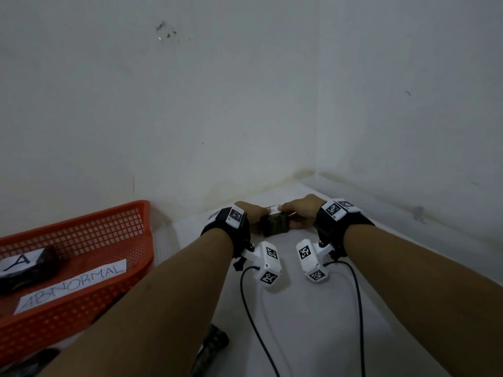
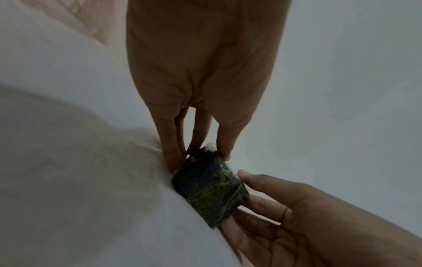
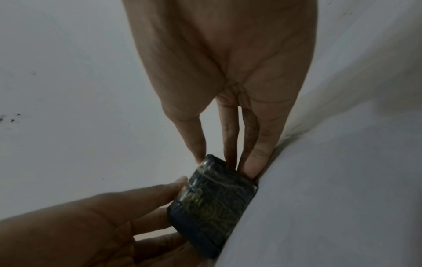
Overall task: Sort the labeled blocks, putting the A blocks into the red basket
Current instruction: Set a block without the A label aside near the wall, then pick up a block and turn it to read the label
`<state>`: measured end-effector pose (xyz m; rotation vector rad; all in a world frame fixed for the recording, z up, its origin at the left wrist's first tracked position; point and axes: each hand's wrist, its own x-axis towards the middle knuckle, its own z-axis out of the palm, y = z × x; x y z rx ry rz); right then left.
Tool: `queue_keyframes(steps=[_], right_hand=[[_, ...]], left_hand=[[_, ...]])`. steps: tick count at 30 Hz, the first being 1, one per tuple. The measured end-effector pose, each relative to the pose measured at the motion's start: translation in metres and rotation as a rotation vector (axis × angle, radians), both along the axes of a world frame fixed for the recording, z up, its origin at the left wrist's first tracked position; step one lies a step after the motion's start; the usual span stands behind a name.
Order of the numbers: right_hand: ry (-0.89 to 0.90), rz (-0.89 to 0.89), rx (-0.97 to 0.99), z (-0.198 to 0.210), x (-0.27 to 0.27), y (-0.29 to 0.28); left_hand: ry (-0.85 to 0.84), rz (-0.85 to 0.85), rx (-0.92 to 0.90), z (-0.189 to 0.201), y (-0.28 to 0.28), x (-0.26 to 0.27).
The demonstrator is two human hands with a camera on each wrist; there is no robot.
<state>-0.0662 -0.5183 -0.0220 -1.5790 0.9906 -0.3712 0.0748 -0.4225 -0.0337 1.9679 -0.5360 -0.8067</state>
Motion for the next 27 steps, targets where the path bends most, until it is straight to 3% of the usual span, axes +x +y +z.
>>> queue_keyframes(steps=[5, 10, 13, 18, 27], right_hand=[[-0.065, -0.057, -0.009, -0.001, -0.007, 0.000], [-0.140, -0.133, -0.272, 0.013, -0.024, 0.016], [-0.239, -0.099, -0.286, 0.026, -0.032, 0.048], [-0.329, 0.037, -0.338, 0.054, -0.032, 0.119], [-0.247, 0.446, -0.500, 0.074, -0.007, 0.262]], left_hand=[[-0.014, 0.023, -0.034, 0.015, 0.017, -0.010], [-0.036, 0.011, -0.104, 0.047, 0.055, -0.013], [-0.050, -0.046, -0.098, 0.068, 0.091, -0.021], [-0.231, -0.060, -0.083, 0.093, 0.160, -0.013], [-0.639, -0.135, 0.091, 0.122, 0.303, -0.021]])
